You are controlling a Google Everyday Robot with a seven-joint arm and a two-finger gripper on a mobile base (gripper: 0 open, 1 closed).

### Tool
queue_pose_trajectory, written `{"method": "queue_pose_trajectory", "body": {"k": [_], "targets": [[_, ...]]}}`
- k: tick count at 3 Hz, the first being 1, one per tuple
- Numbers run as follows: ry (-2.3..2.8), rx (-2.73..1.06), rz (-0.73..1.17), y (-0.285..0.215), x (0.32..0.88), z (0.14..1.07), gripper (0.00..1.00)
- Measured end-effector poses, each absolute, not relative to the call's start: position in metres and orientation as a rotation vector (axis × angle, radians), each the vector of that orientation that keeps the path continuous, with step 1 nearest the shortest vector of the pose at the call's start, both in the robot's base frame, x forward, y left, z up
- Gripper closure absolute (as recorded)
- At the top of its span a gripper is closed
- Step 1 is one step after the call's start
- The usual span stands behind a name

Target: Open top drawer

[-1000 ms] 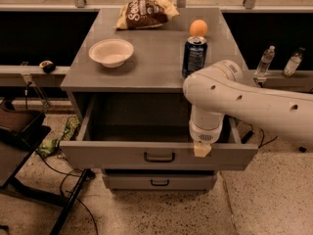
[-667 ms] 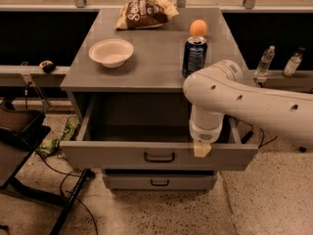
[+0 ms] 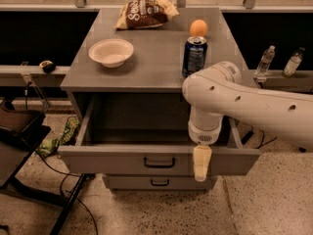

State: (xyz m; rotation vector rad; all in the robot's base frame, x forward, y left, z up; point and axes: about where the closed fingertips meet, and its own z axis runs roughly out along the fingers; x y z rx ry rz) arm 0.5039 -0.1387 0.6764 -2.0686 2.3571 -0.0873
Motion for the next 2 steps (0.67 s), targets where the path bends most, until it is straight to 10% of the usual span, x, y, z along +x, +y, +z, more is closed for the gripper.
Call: {"method": "queue_pose_trajectory", "body": {"k": [2], "targets": [[2.381, -2.059, -0.048, -0.167, 0.462, 0.667, 0.26]]}}
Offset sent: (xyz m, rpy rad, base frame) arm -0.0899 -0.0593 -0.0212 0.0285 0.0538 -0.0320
